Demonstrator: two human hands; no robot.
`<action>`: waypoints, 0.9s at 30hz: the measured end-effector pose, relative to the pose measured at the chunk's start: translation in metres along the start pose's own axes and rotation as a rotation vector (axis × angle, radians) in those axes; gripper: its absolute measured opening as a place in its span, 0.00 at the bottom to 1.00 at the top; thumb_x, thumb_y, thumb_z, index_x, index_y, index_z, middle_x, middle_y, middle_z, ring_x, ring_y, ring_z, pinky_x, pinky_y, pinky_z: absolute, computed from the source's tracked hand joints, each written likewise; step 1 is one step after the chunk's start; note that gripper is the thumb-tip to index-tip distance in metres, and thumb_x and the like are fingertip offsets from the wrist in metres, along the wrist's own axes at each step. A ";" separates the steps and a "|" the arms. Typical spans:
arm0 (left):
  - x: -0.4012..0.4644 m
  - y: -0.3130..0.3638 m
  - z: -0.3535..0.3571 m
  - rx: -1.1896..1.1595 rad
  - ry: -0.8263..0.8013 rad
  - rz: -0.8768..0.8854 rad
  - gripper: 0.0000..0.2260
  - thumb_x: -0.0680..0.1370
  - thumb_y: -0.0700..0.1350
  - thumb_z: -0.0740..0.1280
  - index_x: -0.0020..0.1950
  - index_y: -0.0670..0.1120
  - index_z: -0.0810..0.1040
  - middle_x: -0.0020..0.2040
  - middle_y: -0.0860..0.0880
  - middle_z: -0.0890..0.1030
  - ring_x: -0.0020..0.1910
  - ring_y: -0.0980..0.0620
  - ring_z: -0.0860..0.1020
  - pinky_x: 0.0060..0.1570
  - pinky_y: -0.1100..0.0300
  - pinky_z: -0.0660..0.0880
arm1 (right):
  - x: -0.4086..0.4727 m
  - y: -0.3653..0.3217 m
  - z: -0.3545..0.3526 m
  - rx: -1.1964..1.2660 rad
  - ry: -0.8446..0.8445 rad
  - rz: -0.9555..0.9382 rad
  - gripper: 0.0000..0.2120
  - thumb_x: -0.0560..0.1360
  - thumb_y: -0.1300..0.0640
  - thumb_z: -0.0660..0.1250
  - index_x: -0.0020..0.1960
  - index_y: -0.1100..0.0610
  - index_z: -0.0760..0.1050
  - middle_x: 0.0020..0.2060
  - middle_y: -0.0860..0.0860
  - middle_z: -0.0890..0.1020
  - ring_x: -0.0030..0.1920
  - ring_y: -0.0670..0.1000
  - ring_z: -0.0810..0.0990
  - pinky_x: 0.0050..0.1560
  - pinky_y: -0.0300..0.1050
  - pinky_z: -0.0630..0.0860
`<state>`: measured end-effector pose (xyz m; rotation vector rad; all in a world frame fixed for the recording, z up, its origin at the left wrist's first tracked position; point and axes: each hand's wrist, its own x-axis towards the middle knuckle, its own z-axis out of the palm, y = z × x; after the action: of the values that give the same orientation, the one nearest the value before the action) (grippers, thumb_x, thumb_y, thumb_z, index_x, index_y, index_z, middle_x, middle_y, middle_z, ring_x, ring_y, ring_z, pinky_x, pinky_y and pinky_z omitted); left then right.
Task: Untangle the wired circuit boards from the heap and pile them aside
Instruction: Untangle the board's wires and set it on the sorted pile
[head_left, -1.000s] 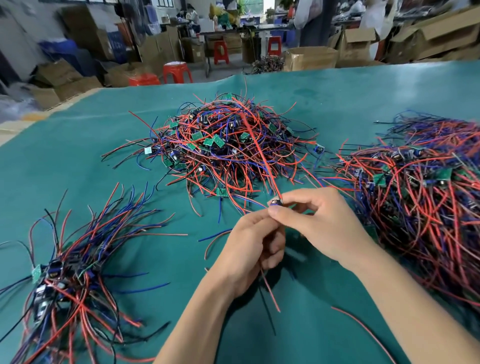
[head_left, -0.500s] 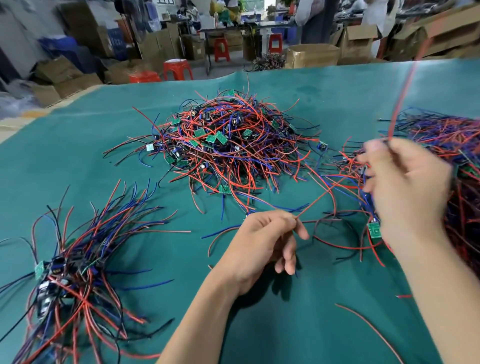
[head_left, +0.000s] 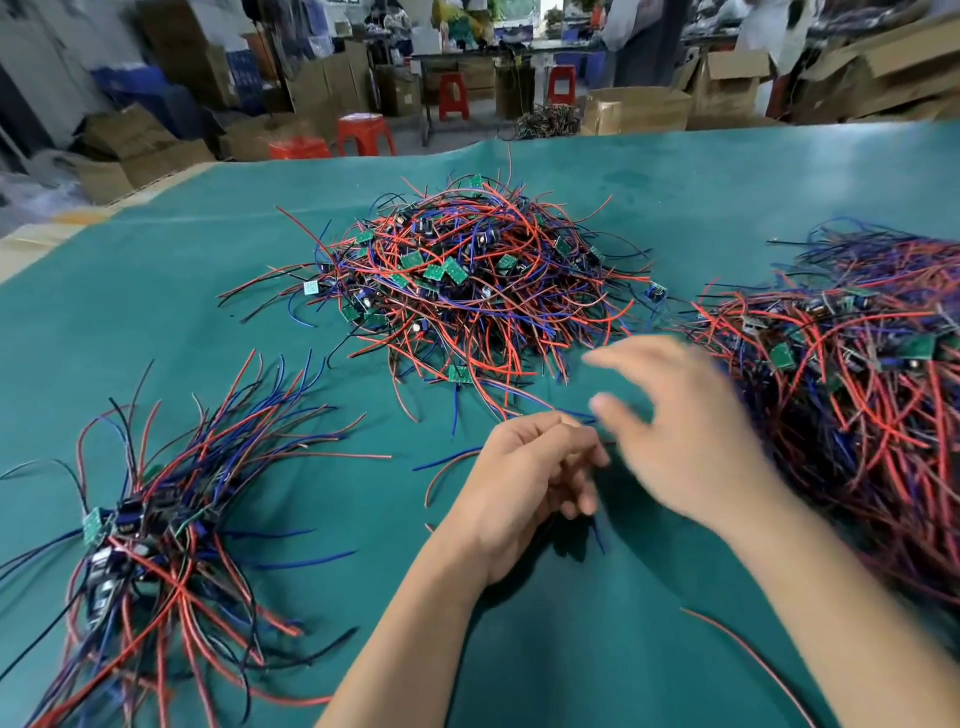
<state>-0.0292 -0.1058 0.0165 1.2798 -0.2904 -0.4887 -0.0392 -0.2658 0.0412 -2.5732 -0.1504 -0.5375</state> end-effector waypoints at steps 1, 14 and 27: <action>0.000 0.000 0.000 0.004 0.005 0.004 0.11 0.74 0.47 0.66 0.32 0.47 0.77 0.27 0.49 0.68 0.22 0.53 0.68 0.23 0.62 0.60 | -0.004 -0.005 0.011 0.022 -0.150 -0.032 0.20 0.71 0.65 0.70 0.62 0.55 0.83 0.62 0.54 0.81 0.65 0.58 0.75 0.71 0.54 0.68; 0.000 0.004 -0.002 -0.028 0.026 -0.036 0.11 0.73 0.50 0.66 0.35 0.44 0.76 0.27 0.50 0.69 0.23 0.53 0.69 0.26 0.60 0.60 | -0.004 -0.005 0.022 0.149 0.069 0.123 0.12 0.70 0.68 0.72 0.45 0.53 0.86 0.36 0.45 0.81 0.36 0.47 0.77 0.44 0.47 0.73; 0.006 0.008 -0.002 -0.384 0.169 -0.101 0.19 0.84 0.55 0.55 0.58 0.41 0.76 0.45 0.40 0.82 0.37 0.46 0.81 0.36 0.57 0.78 | -0.001 -0.010 -0.016 0.674 -0.087 0.007 0.08 0.68 0.62 0.75 0.42 0.51 0.88 0.39 0.48 0.86 0.41 0.45 0.84 0.45 0.34 0.75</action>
<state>-0.0218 -0.1058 0.0233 0.9555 0.0131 -0.4914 -0.0473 -0.2649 0.0583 -1.9363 -0.2957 -0.3005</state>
